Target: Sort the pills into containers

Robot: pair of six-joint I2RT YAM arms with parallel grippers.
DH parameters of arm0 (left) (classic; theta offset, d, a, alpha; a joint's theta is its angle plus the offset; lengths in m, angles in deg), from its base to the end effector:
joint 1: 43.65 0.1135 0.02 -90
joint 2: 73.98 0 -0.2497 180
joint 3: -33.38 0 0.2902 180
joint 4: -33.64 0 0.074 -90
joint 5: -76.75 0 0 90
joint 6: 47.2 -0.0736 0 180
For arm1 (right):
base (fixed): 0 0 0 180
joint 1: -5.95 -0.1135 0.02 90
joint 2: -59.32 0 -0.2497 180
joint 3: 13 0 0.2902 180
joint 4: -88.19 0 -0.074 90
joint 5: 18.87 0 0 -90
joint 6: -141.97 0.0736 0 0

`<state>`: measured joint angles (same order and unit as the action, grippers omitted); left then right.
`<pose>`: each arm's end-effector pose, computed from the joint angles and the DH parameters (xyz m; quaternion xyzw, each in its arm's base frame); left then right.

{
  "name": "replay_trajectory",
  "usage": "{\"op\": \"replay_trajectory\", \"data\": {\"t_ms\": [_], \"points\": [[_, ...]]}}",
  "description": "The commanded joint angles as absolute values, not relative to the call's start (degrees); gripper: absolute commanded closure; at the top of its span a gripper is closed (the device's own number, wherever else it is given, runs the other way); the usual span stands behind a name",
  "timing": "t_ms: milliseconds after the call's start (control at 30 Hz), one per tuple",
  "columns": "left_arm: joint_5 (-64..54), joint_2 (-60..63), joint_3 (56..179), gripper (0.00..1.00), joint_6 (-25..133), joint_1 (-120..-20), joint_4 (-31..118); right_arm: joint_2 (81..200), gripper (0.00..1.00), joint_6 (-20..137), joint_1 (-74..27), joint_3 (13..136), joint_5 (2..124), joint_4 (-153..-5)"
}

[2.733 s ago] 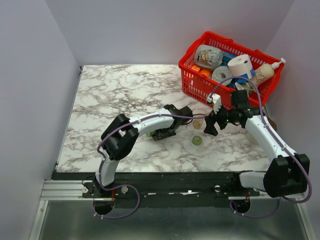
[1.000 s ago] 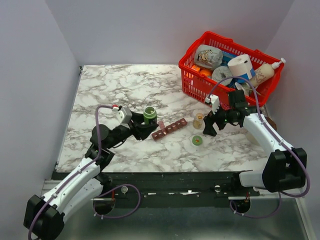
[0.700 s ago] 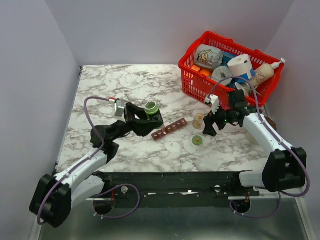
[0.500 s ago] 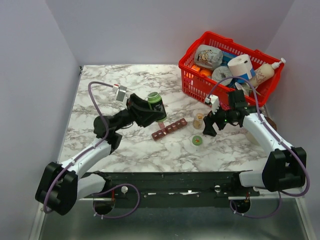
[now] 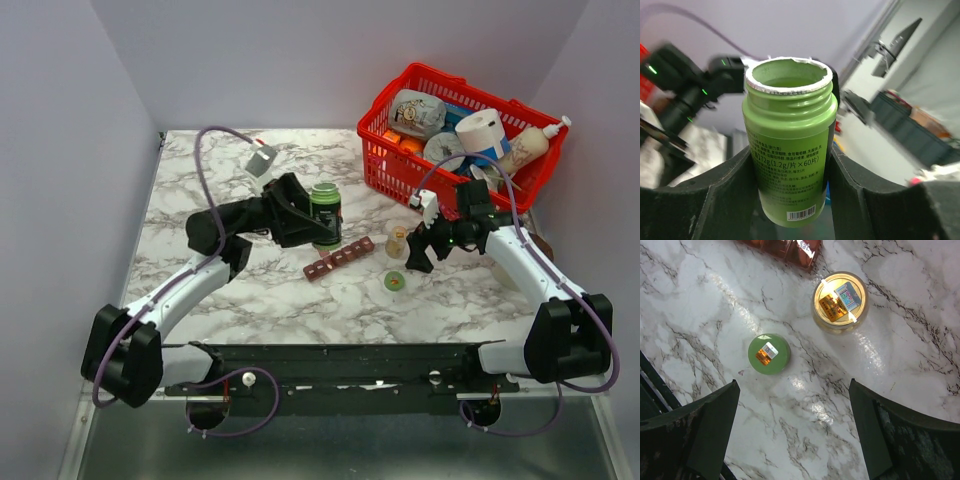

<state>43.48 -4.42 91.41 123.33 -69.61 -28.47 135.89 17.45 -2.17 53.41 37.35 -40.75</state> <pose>0.2336 -0.1822 0.3778 0.2614 0.4688 -0.7596 0.3673 0.3038 0.0847 0.1867 -0.4042 0.8372 0.2197 0.2958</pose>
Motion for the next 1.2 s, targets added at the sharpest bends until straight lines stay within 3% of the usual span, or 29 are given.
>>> {"op": "replay_trajectory", "data": {"t_ms": [0,100,167,200,233,267,367,467,667,1167], "points": [[51.4,-0.4,93.6,1.00,131.3,-75.1,-51.5,136.2,0.00,17.5,-1.7,54.7,36.9,-40.0],[52.2,0.3,93.9,1.00,130.9,-73.3,-50.0,136.0,0.00,17.3,-1.7,54.5,37.2,-40.2],[54.4,-2.9,92.6,1.00,114.5,-72.4,-31.7,135.9,0.00,17.4,-1.6,54.4,37.6,-40.2],[53.7,-5.7,92.3,1.00,99.4,-72.3,-16.7,136.0,0.00,17.3,-1.6,54.6,37.6,-40.2],[43.1,-10.6,98.9,1.00,58.8,-72.5,34.9,135.8,0.00,17.3,-1.6,54.6,37.7,-40.2],[34.6,-10.6,103.0,1.00,43.8,-74.4,52.5,135.6,0.00,17.4,-1.6,54.5,37.6,-40.2],[21.6,-4.6,109.7,1.00,29.1,-76.3,79.1,135.6,0.00,17.4,-1.7,54.3,37.6,-40.5],[12.0,-3.6,107.8,1.00,23.8,-80.0,84.8,136.1,0.00,17.3,-1.7,54.5,37.6,-40.2],[7.9,-5.5,100.2,1.00,20.8,-81.7,77.7,136.2,0.00,17.3,-1.6,54.4,37.6,-40.2],[-6.7,12.7,104.6,1.00,16.6,-85.8,83.9,135.3,0.00,16.6,-1.7,54.2,38.6,-40.1]]}}
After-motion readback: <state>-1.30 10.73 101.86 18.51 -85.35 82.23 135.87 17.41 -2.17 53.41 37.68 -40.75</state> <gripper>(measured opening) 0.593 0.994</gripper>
